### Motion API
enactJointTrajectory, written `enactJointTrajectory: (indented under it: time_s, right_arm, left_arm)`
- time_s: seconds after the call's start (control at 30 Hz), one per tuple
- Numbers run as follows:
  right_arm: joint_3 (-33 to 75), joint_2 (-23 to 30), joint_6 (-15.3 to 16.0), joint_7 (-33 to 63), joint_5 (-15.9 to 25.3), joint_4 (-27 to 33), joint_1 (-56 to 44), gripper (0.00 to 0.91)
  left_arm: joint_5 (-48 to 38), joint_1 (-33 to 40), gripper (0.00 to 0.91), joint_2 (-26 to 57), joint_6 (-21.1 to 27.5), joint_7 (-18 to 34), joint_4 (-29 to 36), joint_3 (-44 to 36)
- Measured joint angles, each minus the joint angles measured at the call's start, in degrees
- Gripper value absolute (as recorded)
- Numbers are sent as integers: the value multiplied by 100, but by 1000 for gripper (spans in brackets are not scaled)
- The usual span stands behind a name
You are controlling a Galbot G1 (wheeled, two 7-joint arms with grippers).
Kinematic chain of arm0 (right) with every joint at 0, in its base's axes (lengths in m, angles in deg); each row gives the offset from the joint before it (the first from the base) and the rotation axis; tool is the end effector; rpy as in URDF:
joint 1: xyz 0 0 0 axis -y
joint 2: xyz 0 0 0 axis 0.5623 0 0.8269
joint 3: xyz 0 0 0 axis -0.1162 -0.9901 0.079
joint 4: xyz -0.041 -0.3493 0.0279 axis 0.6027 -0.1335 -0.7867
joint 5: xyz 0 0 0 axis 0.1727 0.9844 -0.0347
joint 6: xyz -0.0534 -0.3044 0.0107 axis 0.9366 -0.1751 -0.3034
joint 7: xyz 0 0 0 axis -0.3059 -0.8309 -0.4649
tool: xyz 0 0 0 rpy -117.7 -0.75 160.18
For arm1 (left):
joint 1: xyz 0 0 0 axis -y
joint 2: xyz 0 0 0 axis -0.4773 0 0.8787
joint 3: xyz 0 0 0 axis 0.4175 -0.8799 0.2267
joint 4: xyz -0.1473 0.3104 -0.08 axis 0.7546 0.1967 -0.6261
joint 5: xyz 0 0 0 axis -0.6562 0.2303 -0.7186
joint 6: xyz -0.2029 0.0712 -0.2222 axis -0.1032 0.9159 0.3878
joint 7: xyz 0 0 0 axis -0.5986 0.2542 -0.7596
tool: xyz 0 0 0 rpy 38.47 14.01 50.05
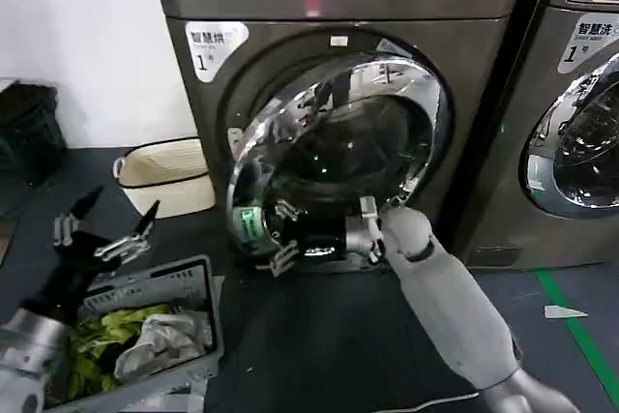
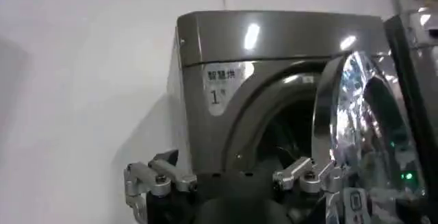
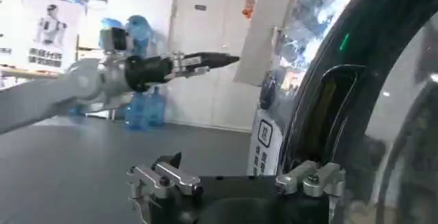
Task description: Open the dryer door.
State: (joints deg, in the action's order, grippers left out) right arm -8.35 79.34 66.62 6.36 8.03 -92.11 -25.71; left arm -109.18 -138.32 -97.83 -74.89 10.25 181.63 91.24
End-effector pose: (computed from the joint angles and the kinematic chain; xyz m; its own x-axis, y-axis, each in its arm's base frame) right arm 0.4341 0.0138 -0.1978 -0.0127 -0.9998 -0.0182 -0.9853 0.0156 -0.1701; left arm 0.1616 0.1462 -0.1683 -0.9269 0.2792 -0.2508 0.2495 0.9576 0.1440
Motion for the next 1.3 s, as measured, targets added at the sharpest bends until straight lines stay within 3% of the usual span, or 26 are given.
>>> enactJointTrajectory:
  time_s: [0.53, 1.3]
  right_arm:
    - [259, -529, -169, -542, -160, -396, -400, 907]
    - [981, -1159, -276, -1035, -574, -1168, -1352, 907]
  left_arm:
    - [-429, 329, 907, 382, -188, -127, -396, -475]
    - [-792, 779, 907, 1003, 5, -129, -584, -1038]
